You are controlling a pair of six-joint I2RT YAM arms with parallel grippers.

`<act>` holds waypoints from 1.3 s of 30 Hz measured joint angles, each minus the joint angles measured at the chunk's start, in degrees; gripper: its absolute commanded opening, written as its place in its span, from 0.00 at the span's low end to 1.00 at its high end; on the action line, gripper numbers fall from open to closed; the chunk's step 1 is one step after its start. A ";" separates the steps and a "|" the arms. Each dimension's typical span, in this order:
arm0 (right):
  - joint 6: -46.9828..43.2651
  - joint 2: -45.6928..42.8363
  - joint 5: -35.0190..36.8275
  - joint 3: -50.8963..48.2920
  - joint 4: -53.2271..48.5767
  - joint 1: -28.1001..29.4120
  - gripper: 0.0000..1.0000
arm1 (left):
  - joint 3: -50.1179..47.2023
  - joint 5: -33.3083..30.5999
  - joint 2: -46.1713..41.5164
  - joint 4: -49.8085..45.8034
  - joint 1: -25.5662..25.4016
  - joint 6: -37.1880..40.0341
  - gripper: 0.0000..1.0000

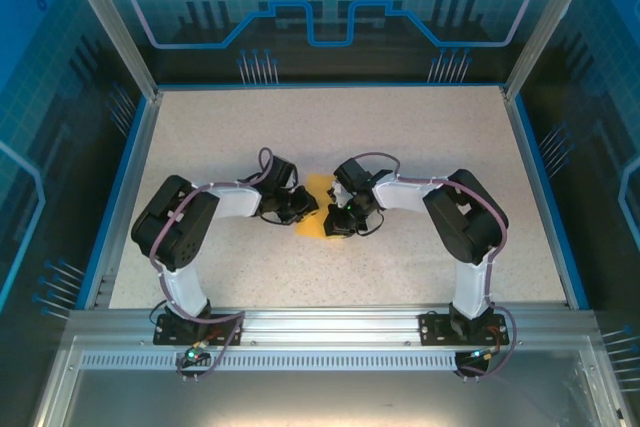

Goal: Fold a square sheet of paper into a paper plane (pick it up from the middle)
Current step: Fold the triangle a second time at the center of the table.

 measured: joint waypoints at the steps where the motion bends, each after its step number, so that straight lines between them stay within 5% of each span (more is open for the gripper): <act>1: 0.00 0.00 0.02 0.00 0.00 0.00 0.10 | 0.31 0.13 0.28 -0.02 0.59 0.85 0.18; 14: 0.00 -0.02 0.20 0.13 -0.81 0.00 0.10 | 4.07 -2.21 2.25 0.02 8.37 7.50 0.20; 23: 0.02 -0.09 0.31 0.33 -1.55 0.02 0.10 | -1.42 4.00 -6.03 5.29 6.60 5.95 0.18; 39: 0.00 -0.15 0.37 0.61 -2.23 0.02 0.10 | -2.67 4.07 -0.04 5.90 3.23 4.37 0.07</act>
